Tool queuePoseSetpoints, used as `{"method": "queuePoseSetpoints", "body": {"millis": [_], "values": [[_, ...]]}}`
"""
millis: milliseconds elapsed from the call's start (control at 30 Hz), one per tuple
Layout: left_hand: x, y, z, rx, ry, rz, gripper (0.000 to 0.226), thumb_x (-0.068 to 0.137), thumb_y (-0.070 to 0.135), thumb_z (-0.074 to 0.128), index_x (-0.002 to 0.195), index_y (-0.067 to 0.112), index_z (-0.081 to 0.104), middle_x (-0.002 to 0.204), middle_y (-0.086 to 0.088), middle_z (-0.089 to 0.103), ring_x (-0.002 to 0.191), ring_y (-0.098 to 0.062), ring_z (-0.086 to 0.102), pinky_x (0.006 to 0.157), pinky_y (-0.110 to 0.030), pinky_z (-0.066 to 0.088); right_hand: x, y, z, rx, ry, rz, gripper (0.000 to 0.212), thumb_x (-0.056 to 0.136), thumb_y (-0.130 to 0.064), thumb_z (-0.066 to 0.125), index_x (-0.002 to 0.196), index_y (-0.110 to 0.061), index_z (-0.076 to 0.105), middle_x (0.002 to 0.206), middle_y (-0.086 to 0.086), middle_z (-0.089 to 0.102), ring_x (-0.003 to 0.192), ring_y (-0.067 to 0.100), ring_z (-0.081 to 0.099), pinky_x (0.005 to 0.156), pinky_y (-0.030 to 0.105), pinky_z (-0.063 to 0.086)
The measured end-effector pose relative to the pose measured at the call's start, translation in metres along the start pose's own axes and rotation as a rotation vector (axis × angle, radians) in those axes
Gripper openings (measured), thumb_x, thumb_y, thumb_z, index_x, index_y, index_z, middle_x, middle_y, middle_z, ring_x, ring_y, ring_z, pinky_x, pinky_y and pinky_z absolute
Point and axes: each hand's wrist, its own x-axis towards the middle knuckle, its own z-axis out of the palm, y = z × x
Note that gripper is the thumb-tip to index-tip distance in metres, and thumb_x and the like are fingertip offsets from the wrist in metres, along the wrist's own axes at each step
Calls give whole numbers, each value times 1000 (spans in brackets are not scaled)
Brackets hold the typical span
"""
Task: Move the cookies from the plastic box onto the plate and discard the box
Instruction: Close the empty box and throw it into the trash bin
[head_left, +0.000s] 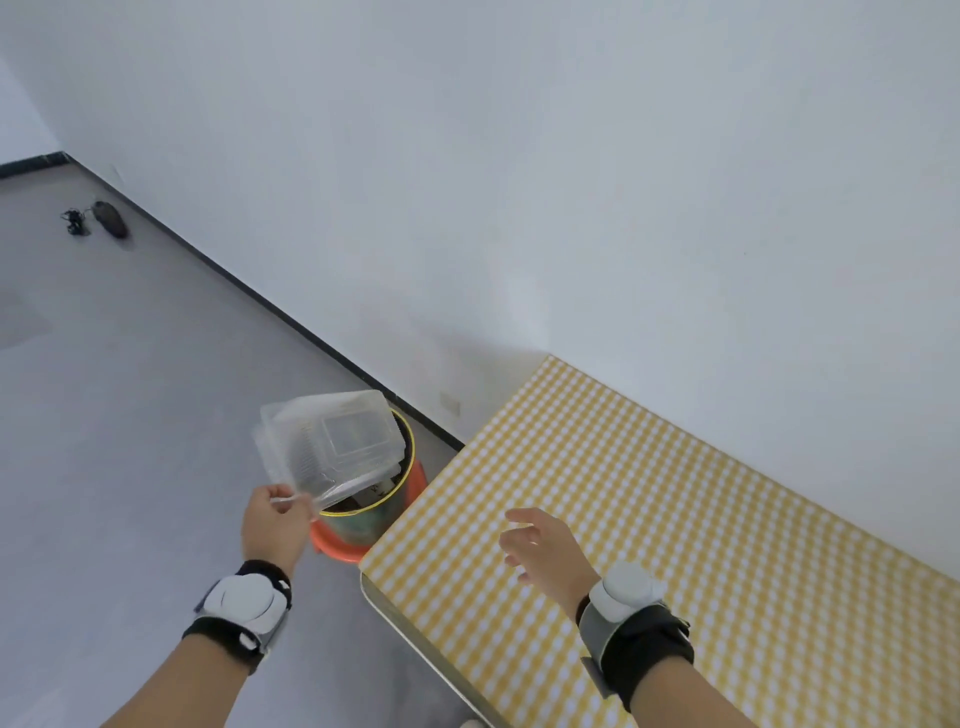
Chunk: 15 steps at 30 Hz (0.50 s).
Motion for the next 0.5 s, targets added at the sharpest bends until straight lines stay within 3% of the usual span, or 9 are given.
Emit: {"method": "queuePoseSetpoints", "body": {"millis": [100,233,400,500], "values": [[13,5,3,76,59,34,16,79,9,61,92,17,55,87,-11,69,84,-34,64,74,-38,48,6,-14,9,-9,7,-15,33,91,-22,60,123,-25,55,110,-1,67,93,18,70,77,32,58],[23,14,13,203,32,61,12,88,6,55,100,9,55,97,-15,64,84,-35,58,72,-37,42,10,-25,16,-31,13,-28,33,91,-19,59,123,-23,56,107,1,68,95,23,69,74,33,58],[30,17,26,281,-75,75,24,87,7,58,111,9,53,111,-20,65,97,-41,60,83,-43,49,11,-26,19,-53,15,-33,34,91,-19,59,125,-21,56,107,1,69,95,23,69,74,33,58],[18,21,35,268,-138,91,34,89,11,60,121,6,48,122,-18,60,103,-36,59,82,-40,45,9,-24,17,-43,13,-32,36,91,-20,60,126,-21,56,108,0,68,94,22,69,72,31,58]]}}
